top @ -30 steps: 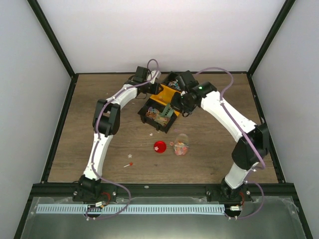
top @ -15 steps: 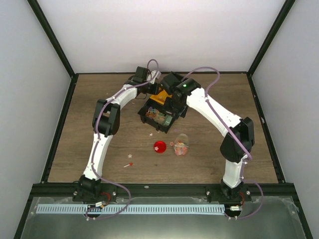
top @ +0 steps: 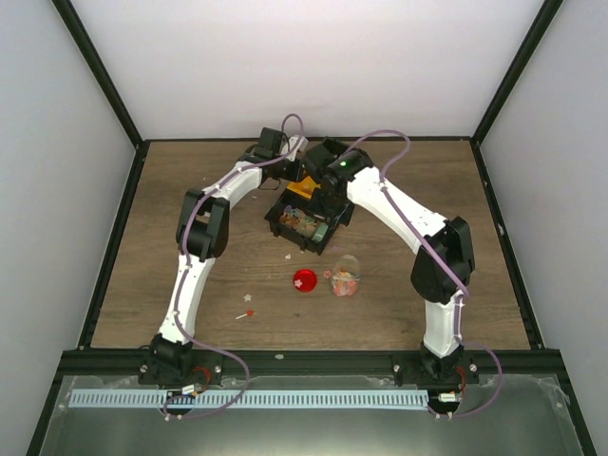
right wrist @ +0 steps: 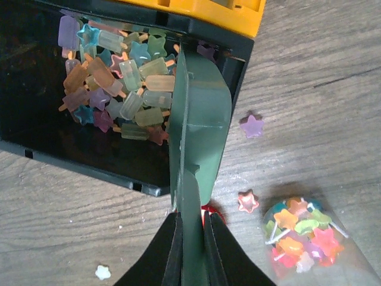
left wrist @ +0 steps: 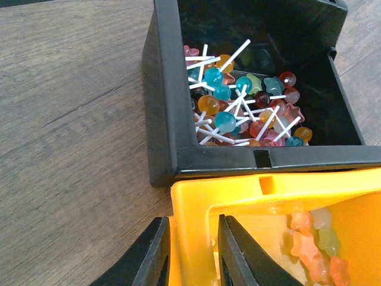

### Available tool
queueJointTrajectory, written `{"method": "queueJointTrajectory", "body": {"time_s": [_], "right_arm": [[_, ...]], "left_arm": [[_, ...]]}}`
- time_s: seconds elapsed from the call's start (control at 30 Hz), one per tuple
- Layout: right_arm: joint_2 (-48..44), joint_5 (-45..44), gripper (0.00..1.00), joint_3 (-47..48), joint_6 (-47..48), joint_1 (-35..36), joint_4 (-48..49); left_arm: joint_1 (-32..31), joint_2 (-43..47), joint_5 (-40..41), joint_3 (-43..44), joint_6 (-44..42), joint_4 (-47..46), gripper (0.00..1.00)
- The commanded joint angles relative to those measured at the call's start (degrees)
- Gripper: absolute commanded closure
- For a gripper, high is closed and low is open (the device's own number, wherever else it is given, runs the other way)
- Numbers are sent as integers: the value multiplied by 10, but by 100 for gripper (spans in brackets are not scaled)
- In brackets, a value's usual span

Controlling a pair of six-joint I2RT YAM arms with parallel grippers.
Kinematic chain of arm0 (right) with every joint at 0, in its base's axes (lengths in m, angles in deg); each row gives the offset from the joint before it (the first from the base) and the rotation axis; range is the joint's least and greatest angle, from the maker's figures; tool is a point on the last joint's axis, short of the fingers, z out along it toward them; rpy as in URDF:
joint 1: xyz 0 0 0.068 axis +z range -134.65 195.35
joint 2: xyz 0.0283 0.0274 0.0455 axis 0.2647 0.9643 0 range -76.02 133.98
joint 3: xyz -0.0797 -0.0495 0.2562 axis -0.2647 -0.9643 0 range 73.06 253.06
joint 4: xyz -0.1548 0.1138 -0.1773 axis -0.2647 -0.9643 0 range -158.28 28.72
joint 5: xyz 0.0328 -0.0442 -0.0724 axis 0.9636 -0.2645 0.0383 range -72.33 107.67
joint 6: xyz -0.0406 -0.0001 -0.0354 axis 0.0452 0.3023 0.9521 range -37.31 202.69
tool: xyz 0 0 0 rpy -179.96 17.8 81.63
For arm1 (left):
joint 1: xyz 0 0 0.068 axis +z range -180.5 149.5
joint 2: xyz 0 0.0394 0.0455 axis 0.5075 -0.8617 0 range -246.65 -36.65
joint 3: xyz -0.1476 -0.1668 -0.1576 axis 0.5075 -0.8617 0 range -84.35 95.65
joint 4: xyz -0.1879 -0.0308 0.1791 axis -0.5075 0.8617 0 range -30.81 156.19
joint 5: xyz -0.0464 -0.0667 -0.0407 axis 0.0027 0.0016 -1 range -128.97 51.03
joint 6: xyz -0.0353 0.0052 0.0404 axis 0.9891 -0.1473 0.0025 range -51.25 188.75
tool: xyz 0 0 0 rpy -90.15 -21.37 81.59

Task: Pack the candies
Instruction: Scoop the fake candies from the storage box.

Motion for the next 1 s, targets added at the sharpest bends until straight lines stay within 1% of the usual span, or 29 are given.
{"method": "queueJointTrajectory", "body": {"time_s": [0.0,0.17,0.23,0.4,0.63,0.77,0.97], "right_arm": [[33,-23,99,18,13,-4,-25],[51,-24,99,12,28,-7,-10],[49,-8,99,-15,38,-11,11],[17,38,99,-121,49,-29,104],[-11,151,99,-247,68,-73,237],[-3,202,99,-286,69,-83,298],[-6,205,99,-320,67,-89,325]], "left_arm": [[-4,17,-7,-6,-14,9,76],[-4,16,-7,-7,-17,12,77],[-4,15,-7,-7,-19,13,76],[-2,11,-2,-7,-22,19,78],[-2,4,-10,-6,-23,29,80],[-1,7,-5,-8,-33,45,80],[-1,20,5,-24,-47,51,82]]}}
